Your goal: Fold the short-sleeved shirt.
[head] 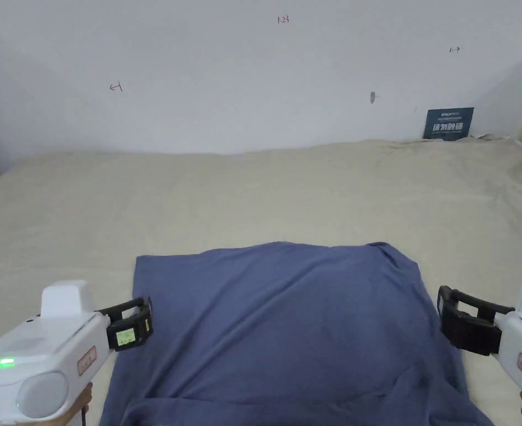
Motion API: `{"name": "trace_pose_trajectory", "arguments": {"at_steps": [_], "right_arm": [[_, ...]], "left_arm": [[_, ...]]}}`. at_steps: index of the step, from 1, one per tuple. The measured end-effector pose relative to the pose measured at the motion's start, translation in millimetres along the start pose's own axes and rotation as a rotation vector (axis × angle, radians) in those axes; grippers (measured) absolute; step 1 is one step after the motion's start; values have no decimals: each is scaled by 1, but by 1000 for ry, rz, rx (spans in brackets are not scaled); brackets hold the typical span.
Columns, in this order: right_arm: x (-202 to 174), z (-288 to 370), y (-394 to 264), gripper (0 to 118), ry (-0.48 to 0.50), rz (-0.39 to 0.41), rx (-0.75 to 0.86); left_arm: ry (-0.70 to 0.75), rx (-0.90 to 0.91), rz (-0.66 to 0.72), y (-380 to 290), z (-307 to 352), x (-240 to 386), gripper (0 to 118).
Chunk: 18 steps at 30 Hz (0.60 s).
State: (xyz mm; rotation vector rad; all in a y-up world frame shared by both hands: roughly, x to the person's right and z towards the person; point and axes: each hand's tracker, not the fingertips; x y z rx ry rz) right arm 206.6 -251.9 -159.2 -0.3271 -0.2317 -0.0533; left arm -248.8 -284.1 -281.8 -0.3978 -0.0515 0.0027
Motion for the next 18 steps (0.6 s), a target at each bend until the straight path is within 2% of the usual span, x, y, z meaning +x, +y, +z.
{"name": "trace_pose_trajectory", "arguments": {"at_steps": [2,3,4,6,8,11,12,18], "right_arm": [[-4,-2,3,97,-11,17,47],[-6,-2,4,89,-11,22,70],[-9,-1,4,77,-14,25,93],[-13,-1,4,40,-14,29,123],[-17,0,3,8,-27,32,159],[-22,2,0,0,-46,53,211],[-24,2,0,0,-64,73,219],[-35,10,2,0,-54,79,217]], "left_arm": [[20,69,-28,6,5,7,104],[15,110,-28,8,7,11,97],[1,139,-37,8,9,13,84],[-25,188,-57,8,12,19,49],[-35,236,-75,6,14,24,26],[-35,290,-69,0,20,29,0],[-40,305,-64,-1,20,30,0],[-53,305,-64,-3,22,31,0]]}}
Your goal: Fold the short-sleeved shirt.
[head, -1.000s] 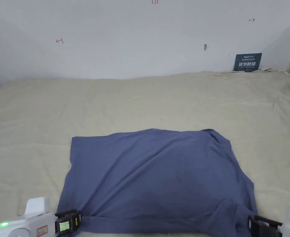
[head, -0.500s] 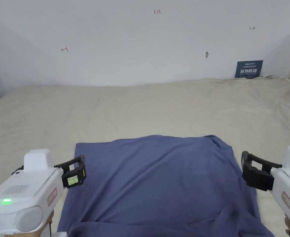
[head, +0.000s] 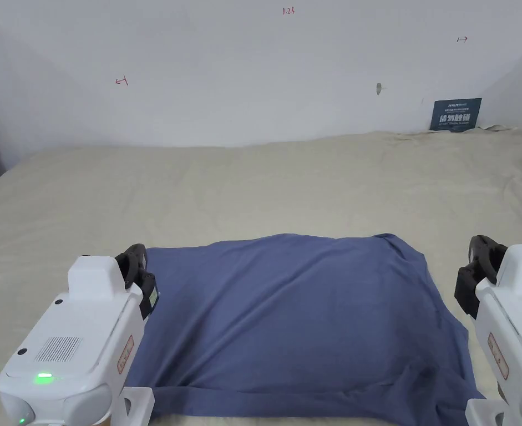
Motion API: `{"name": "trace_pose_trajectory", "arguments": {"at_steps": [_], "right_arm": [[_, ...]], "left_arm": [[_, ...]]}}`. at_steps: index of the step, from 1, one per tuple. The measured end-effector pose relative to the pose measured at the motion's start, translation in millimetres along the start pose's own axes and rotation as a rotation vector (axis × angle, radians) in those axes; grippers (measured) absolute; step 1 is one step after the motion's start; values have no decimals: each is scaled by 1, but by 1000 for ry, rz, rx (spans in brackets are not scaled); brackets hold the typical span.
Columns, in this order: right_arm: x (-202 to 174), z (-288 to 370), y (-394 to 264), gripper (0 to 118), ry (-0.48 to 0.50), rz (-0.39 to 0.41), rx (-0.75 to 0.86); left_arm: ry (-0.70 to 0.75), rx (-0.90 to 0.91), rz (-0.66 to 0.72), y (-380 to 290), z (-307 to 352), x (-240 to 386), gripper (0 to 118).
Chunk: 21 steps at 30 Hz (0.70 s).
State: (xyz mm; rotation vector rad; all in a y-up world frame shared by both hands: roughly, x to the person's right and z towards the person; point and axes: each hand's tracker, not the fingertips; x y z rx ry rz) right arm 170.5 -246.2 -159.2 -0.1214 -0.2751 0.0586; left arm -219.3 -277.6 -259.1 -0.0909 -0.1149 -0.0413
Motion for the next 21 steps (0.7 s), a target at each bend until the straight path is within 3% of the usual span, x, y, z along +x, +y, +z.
{"name": "trace_pose_trajectory", "arguments": {"at_steps": [6,12,16,21], "right_arm": [[2,1,3,0,0,-11,-6],[4,-2,1,0,5,-18,-30],[11,-10,-9,0,11,-36,-66],[16,-19,-22,0,15,-39,-98]], "left_arm": [[-8,-31,7,0,-2,-4,0],[-53,-399,88,-10,-22,-19,0],[-40,-664,116,-49,-32,-38,0],[-25,-863,198,-104,-29,-61,0]]}}
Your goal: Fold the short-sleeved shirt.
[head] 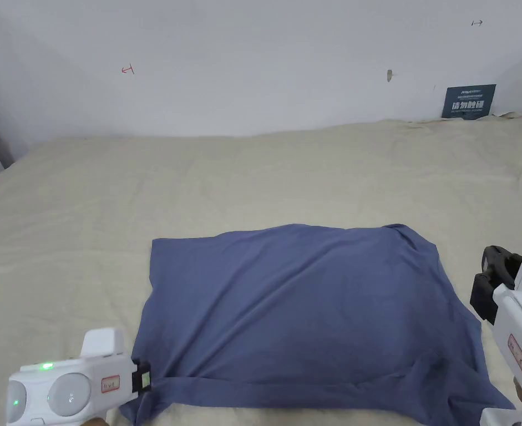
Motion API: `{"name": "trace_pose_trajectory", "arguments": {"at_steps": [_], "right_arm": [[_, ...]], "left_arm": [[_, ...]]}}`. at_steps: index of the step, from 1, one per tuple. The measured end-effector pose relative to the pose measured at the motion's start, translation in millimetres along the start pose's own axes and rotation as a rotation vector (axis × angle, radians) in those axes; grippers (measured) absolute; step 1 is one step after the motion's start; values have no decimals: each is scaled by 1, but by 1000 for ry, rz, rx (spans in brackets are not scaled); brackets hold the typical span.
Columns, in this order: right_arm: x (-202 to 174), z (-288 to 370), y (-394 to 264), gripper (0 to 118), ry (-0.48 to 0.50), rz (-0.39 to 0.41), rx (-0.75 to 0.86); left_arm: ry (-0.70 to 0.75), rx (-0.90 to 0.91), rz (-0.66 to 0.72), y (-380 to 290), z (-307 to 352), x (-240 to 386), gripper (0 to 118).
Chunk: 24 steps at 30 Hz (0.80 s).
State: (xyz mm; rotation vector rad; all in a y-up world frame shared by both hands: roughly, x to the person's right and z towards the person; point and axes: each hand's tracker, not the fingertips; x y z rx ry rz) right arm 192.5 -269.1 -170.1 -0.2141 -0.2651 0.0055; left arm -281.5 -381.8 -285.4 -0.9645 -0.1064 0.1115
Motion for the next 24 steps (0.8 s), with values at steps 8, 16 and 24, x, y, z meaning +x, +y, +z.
{"name": "trace_pose_trajectory", "arguments": {"at_steps": [8,16,24], "right_arm": [[9,-9,-15,0,15,-46,-54],[13,-10,-23,0,11,-47,-76],[26,-4,-28,0,-4,-61,-92]], "left_arm": [[9,-57,27,-27,-19,-17,83],[57,-71,-66,-32,-26,-8,83],[47,-112,-91,-34,-36,6,8]]}}
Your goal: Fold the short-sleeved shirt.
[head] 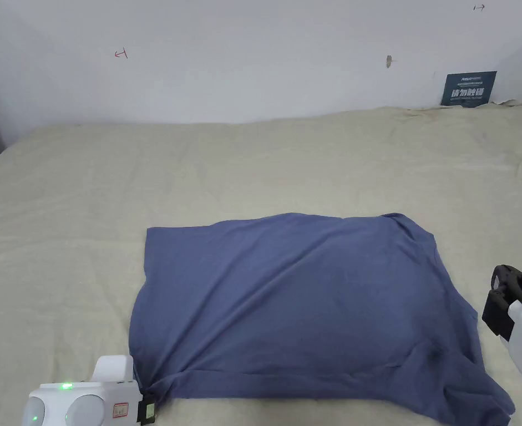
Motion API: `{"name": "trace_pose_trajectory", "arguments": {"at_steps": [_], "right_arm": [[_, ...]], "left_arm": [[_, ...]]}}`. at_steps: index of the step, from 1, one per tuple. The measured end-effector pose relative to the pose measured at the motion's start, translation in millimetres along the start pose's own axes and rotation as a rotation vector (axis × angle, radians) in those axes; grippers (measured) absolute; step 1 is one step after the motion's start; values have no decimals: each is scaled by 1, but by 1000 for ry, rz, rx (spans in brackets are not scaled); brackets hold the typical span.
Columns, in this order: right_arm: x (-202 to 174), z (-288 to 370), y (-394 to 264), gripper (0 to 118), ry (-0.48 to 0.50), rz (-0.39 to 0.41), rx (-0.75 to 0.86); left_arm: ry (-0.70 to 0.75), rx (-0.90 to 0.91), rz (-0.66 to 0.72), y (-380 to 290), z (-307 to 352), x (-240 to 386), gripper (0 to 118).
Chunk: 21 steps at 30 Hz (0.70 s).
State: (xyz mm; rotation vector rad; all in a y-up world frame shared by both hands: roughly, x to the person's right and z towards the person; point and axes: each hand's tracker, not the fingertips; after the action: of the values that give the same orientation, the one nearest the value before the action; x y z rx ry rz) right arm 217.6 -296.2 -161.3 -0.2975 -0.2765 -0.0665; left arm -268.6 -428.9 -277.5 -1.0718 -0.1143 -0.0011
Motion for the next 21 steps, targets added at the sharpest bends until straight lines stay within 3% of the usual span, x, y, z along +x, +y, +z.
{"name": "trace_pose_trajectory", "arguments": {"at_steps": [6,10,12,13,15,17,21], "right_arm": [[13,5,-2,0,-8,8,-30],[24,-4,-16,1,31,12,-211],[24,-7,-28,6,42,29,-296],[25,-8,-37,17,42,27,-323],[27,-10,-53,63,37,5,-391],[30,-14,-71,100,74,-36,-471],[30,-19,-99,104,56,-74,-542]], "left_arm": [[-13,25,13,2,9,-4,0],[-32,81,55,7,28,-10,0],[-48,98,78,9,34,-14,0],[-51,102,83,10,37,-15,0],[-56,107,84,9,40,-16,0],[-59,115,85,9,41,-16,0],[-62,117,84,10,40,-16,0]]}}
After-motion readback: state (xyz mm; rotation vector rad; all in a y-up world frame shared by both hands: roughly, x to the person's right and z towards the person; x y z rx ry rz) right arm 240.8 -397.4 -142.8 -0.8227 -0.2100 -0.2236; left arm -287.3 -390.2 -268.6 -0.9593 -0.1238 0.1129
